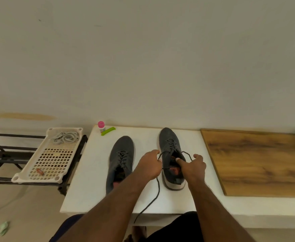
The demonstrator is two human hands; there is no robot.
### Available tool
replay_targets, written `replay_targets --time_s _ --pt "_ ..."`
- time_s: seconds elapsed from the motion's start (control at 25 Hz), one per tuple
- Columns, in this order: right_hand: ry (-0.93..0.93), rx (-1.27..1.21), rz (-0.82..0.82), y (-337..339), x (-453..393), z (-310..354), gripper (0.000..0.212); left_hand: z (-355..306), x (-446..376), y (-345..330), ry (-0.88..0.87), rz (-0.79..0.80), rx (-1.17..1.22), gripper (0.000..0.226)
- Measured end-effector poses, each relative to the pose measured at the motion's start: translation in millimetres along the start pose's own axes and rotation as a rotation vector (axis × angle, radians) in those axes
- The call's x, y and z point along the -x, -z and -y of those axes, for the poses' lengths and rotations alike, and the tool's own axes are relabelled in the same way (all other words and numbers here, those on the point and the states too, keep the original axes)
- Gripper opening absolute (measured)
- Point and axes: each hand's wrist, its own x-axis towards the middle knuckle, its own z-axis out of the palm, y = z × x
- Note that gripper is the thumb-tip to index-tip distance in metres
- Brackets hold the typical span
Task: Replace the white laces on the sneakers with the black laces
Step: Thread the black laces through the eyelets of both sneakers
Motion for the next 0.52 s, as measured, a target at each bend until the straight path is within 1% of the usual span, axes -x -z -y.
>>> replay_targets --time_s 0.04,0.12,0.2,0.28,0.36,0.4,0.52 --pt "-0.016 -0.029 0.064 -4.2 -3.3 -2.8 0.084 -5.4 -7.8 -5.0 0.016 0.023 -0.008 0.047" --pt "0.018 -0.04 0.162 -13.2 -8.4 -8.1 0.084 -10.5 -23.3 -12.7 0.052 0.048 0.004 0.046" --pt "0.05 -0.021 0.17 -20.6 -10.5 -14.9 0.073 -5.8 -37.5 -18.0 0.107 0.076 0.026 0.048" --pt "0.069 -0.027 0.168 -24.6 -4.8 -18.7 0.057 7.3 -44.8 -20.1 0.158 0.113 0.039 0.046" --pt "0.091 -0.028 0.184 -26.1 1.6 -21.7 0.047 19.1 -44.7 -19.5 0.187 0.117 0.017 0.036" --pt "0.107 -0.021 0.198 -27.1 5.0 -23.7 0.046 23.2 -41.7 -17.1 0.204 0.106 0.017 0.029" --pt "0.129 0.005 0.257 -28.2 22.2 -24.2 0.054 32.5 -31.3 -8.7 0.23 0.112 0.083 0.011"
